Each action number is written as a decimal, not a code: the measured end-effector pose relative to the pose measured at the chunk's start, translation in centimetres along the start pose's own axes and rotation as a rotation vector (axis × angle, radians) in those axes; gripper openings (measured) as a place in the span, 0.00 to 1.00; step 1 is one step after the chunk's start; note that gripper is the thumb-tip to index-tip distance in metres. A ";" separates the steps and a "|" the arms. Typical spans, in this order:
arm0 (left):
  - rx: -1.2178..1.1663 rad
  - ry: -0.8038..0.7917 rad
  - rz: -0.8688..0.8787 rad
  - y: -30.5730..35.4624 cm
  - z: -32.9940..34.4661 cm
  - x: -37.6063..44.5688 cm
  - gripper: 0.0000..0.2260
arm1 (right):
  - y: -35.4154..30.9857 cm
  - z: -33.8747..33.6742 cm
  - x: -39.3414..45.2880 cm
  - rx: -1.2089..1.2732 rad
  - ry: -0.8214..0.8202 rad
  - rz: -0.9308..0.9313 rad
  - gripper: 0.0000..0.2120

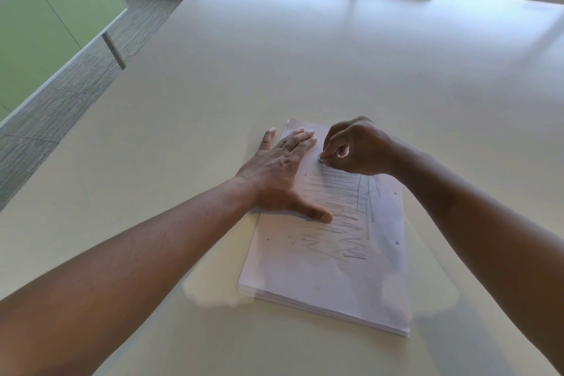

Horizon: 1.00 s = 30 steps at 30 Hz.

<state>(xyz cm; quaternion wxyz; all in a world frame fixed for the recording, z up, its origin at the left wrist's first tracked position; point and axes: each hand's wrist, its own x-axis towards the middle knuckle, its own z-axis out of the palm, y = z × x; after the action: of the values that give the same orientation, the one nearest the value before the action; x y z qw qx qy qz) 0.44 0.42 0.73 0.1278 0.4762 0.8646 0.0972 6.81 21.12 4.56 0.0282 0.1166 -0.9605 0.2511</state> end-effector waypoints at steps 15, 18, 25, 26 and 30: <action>-0.002 0.010 0.004 -0.1 0.2 0.2 0.72 | -0.9 0.6 -0.5 -0.001 -0.002 -0.067 0.02; 0.000 0.008 0.007 -0.1 0.1 0.2 0.71 | -0.3 0.9 0.1 -0.030 0.097 -0.020 0.03; -0.003 0.009 0.008 -0.2 0.2 0.2 0.72 | -2.1 1.1 -1.2 -0.011 -0.027 -0.157 0.02; -0.011 0.013 0.008 -0.2 0.2 0.2 0.72 | -2.4 1.2 -1.5 0.000 -0.062 -0.185 0.02; -0.023 0.020 0.012 -0.2 0.3 0.2 0.72 | -3.0 1.2 -1.8 0.029 -0.100 -0.201 0.03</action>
<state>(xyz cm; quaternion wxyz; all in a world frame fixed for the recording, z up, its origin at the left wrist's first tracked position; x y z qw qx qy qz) 0.31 0.50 0.37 0.1240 0.4789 0.8617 0.1127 9.31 18.40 4.69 0.0038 0.2251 -0.9404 0.2547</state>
